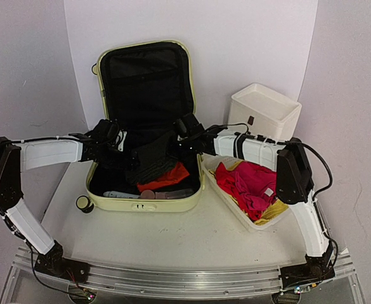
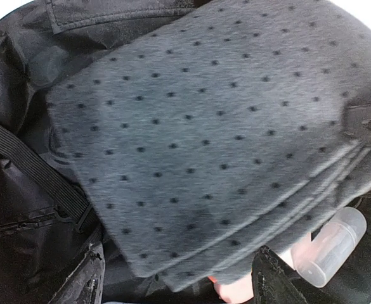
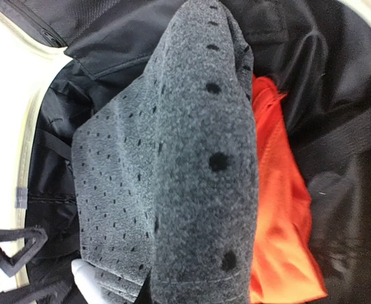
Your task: Open, take out, and arrange the luggage
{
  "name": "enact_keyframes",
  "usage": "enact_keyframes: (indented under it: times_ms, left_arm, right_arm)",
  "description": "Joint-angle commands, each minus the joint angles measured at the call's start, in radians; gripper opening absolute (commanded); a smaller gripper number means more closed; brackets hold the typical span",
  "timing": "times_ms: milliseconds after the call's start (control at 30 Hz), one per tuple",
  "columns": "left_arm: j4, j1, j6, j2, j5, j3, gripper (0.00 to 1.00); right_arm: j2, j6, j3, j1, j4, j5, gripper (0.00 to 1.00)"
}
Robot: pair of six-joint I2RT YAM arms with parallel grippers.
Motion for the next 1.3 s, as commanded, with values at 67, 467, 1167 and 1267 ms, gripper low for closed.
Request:
enact_keyframes:
  times_ms: [67, 467, 1167, 1267]
  left_arm:
    - [0.042, 0.001, 0.021, -0.066, 0.021, 0.026, 0.81]
    - [0.07, -0.016, 0.004, -0.058, 0.09, 0.029, 0.81]
    - [0.084, -0.086, -0.016, 0.011, 0.124, 0.091, 0.8]
    - [0.083, -0.092, -0.019, 0.025, 0.129, 0.104, 0.8]
  right_arm:
    - [-0.22, -0.08, -0.096, -0.017, 0.04, 0.055, 0.0]
    - [-0.476, -0.142, -0.305, -0.054, -0.035, 0.04, 0.0]
    - [-0.834, -0.203, -0.578, -0.376, -0.336, -0.333, 0.01]
    - [-0.839, -0.264, -0.612, -0.432, -0.406, -0.321, 0.01]
